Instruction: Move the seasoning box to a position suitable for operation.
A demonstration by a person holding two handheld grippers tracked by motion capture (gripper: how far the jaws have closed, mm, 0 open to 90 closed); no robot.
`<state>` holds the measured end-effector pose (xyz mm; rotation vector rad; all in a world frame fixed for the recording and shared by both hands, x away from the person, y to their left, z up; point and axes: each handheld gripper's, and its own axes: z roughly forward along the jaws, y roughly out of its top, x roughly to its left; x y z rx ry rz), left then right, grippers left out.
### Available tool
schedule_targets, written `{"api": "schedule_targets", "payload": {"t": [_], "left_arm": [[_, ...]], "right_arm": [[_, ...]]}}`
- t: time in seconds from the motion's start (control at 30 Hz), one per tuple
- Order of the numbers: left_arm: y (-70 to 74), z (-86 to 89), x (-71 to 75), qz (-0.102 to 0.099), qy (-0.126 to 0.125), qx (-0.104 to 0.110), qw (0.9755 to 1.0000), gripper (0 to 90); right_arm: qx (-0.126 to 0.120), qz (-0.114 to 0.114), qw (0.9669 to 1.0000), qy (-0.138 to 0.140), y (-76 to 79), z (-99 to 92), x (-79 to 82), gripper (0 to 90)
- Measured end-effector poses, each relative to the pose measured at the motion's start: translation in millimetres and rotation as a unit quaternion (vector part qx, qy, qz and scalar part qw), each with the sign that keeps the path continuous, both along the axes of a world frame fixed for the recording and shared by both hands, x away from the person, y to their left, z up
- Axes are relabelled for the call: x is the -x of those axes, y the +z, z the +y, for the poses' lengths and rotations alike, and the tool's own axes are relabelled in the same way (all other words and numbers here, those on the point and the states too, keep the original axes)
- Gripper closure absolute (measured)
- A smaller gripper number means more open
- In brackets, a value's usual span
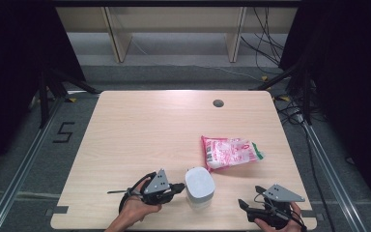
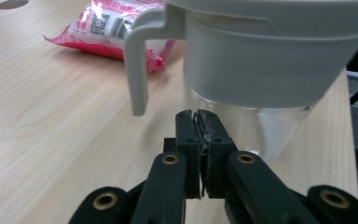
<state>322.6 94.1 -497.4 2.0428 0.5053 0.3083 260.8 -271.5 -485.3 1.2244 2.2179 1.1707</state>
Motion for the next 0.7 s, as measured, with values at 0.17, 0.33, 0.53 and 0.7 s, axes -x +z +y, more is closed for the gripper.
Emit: {"api": "schedule_targets", "payload": {"t": [0.17,0.33,0.53,0.7], "left_arm": [[1.3,-0.9,-20.1,-0.035,0.017,-0.016,0.9991,79.3],[-1.1,-6.5,-29.2,-0.025,-0.003,-0.019,0.9995,70.1],[-2.6,-15.6,-39.1,-0.031,-0.017,-0.016,0.9992,66.3],[-2.5,-23.7,-44.2,-0.039,-0.026,-0.016,0.9987,68.1]], "right_arm": [[-0.001,0.000,1.0000,-0.001,0.1,0.0,-0.3,22.2],[-0.002,0.010,0.9999,-0.007,-0.5,1.5,0.4,22.1],[0.015,0.005,0.9999,0.003,-0.8,1.0,-0.8,22.2],[0.005,0.002,1.0000,0.002,-1.4,0.7,-1.9,22.2]]}}
